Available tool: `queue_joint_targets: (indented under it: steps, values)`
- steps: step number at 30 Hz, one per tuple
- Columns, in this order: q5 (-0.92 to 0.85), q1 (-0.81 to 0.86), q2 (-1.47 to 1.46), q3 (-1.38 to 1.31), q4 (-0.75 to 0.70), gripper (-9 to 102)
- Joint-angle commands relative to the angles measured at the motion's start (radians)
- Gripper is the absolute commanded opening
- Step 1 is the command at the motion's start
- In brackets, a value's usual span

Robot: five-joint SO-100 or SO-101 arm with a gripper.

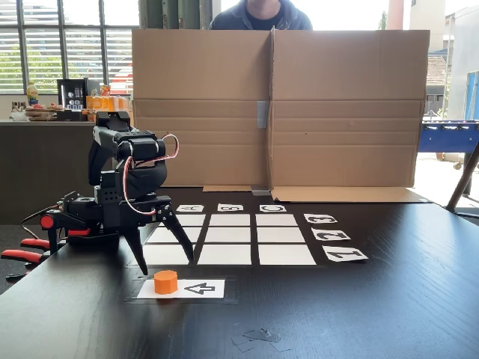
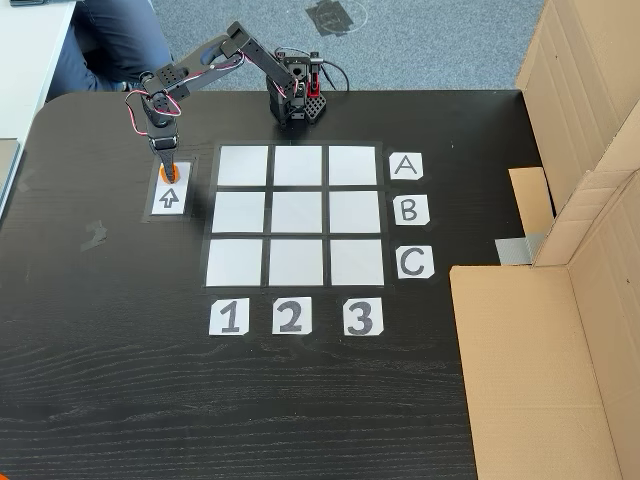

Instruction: Pick up the round, orange token and place it in the grid on square A1.

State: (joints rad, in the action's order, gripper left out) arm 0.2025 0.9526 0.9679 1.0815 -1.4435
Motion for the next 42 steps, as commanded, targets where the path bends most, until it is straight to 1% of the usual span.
queue_joint_targets:
  steps: [1,22,27,38,42]
  values:
    - [0.005,-0.009,0.002,-0.046,-0.002,33]
    - [0.006,-0.009,-0.112,-0.124,-0.002,32]
    - [0.003,-0.009,-0.126,-0.132,-0.002,28]
    - [0.006,-0.005,-0.140,-0.153,-0.002,13]
    - [0.006,-0.003,-0.141,-0.160,-0.002,11]
